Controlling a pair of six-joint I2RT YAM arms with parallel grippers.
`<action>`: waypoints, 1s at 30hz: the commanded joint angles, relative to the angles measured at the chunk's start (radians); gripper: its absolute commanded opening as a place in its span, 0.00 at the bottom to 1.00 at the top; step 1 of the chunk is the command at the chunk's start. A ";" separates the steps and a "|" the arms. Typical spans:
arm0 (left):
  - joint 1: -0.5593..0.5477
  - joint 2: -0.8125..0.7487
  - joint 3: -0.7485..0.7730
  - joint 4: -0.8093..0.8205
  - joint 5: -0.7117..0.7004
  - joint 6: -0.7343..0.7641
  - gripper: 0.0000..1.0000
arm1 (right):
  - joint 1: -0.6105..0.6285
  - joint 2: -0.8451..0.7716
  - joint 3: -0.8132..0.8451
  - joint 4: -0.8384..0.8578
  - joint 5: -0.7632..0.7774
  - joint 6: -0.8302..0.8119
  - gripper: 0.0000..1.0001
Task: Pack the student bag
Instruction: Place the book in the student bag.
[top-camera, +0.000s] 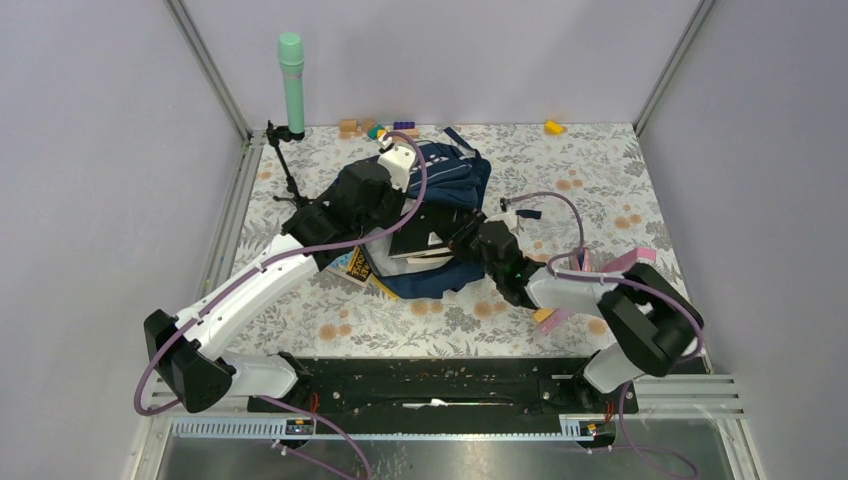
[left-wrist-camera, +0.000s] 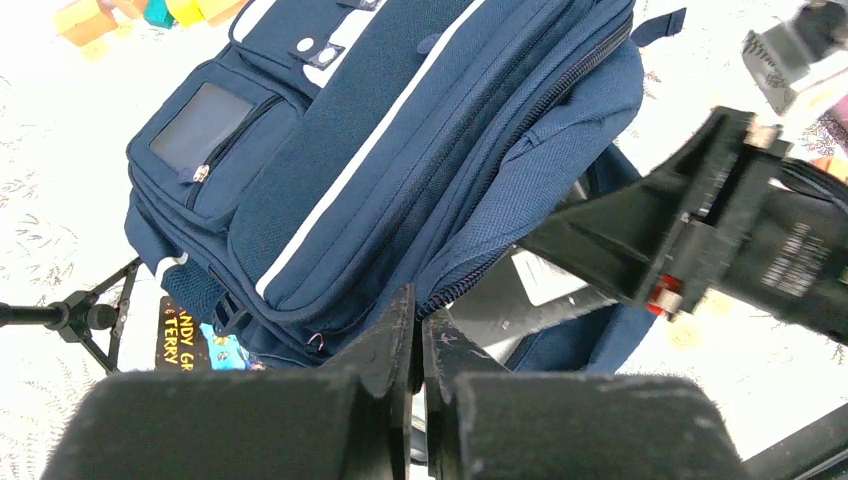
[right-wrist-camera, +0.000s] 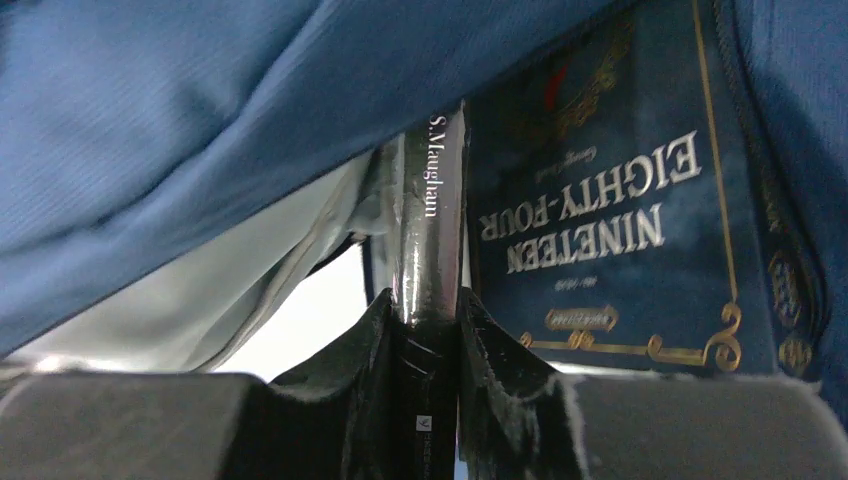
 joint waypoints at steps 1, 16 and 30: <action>0.002 -0.070 0.020 0.146 -0.001 0.001 0.00 | -0.024 0.082 0.156 0.135 -0.029 -0.114 0.00; 0.004 -0.059 0.015 0.152 0.009 -0.007 0.00 | -0.043 0.073 0.185 -0.063 0.020 -0.492 0.67; 0.030 -0.043 0.014 0.159 0.063 -0.054 0.00 | -0.044 -0.235 0.008 -0.224 0.052 -0.756 1.00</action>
